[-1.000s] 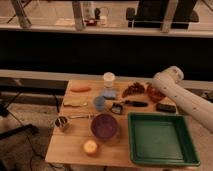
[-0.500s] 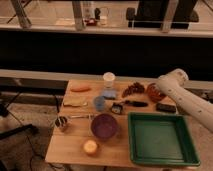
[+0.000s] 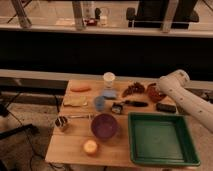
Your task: Place towel in red bowl
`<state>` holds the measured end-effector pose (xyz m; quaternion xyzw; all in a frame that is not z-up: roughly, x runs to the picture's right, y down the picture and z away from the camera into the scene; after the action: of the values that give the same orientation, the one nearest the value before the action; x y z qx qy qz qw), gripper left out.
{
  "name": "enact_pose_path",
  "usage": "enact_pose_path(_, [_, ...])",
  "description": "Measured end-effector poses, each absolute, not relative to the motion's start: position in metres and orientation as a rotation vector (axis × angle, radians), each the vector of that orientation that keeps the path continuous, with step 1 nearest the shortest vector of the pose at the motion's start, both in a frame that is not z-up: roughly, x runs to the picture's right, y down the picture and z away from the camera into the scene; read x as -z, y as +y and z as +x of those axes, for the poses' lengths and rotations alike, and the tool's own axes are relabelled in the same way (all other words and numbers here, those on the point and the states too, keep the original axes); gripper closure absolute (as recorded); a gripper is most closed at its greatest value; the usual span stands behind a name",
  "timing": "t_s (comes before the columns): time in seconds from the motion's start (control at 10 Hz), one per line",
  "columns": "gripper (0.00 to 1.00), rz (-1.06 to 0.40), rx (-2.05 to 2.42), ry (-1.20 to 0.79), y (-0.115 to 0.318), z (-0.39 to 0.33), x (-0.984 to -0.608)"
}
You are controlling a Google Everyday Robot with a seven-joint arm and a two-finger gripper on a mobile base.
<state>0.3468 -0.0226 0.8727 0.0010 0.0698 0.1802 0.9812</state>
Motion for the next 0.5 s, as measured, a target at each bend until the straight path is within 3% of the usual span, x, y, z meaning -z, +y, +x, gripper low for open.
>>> enact_pose_path(0.5, [0.20,0.032,-0.358,0.128,-0.035,0.329,-0.872])
